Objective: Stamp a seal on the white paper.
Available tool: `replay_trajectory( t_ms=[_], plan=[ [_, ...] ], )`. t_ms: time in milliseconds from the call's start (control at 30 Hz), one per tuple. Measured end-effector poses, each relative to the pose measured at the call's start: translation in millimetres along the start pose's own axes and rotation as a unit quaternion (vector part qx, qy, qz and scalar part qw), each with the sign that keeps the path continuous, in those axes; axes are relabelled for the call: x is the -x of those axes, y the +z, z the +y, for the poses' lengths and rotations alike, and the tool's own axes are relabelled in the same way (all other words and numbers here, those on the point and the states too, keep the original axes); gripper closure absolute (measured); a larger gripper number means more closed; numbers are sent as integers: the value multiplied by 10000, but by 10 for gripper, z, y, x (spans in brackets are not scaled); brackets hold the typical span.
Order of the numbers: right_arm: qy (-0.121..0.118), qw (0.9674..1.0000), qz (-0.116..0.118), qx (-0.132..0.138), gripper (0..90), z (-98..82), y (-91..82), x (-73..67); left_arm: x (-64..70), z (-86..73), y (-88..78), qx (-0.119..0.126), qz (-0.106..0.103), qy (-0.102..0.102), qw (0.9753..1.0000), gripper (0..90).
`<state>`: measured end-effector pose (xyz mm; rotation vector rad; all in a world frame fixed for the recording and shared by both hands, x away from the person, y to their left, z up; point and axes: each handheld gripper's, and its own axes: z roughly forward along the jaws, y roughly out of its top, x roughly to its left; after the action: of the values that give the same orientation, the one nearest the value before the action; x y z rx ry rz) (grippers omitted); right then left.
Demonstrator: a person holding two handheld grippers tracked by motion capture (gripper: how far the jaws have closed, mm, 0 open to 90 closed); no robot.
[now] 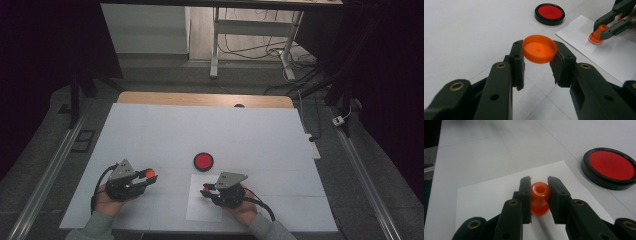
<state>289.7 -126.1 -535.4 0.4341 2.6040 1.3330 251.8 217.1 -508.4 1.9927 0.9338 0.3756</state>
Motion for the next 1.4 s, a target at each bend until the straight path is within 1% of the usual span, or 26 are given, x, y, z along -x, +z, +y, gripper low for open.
replay_trajectory(
  t_ms=[167,333,400,433,500,533,567,600,667,800,1000,1133,1200,1233,1267,1400],
  plan=[
    [-19,10000,-9,-5,730,0,0,-2,3,0,0,4,-3,3,10000,645],
    [17,10000,-13,-8,728,4,2,-3,2,1,0,3,-5,6,10000,645],
    [-10,10000,-11,-61,726,19,0,-1,-3,0,2,-2,14,5,10000,645],
    [13,10000,-3,-57,725,26,2,-1,-5,-2,5,-8,16,6,10000,645],
    [-68,10000,-11,-62,723,36,-8,2,-9,-3,8,-25,10,5,10000,644],
    [-54,10000,9,67,723,46,-30,1,-10,-4,8,-24,9,1,10000,644],
    [16,9998,68,204,724,71,-68,0,-12,-5,7,-22,12,6,10000,644],
    [14,9994,61,336,723,104,-110,-4,-14,-5,7,-15,16,3,10000,644],
    [-5,9990,-14,456,723,158,-173,-4,-17,-5,8,-17,6,-5,10000,644],
    [59,9986,-58,526,723,182,-226,21,-12,-6,10,-23,5,8,10000,644],
    [229,9973,-92,685,723,205,-319,96,-11,-5,15,-30,4,14,10000,644],
    [332,9965,-74,764,723,221,-370,137,-10,-6,17,-35,-2,16,10000,644],
    [358,9958,-80,837,723,230,-384,146,-9,-5,17,-39,-5,19,10000,644],
    [339,9962,-81,801,723,237,-401,154,-8,-5,19,-40,1,22,10000,644],
    [360,9957,-84,851,723,241,-407,156,-7,-5,20,-42,3,25,10000,644],
    [396,9953,-130,871,723,257,-453,191,-9,-9,31,-60,3,28,10000,644]
  ],
)
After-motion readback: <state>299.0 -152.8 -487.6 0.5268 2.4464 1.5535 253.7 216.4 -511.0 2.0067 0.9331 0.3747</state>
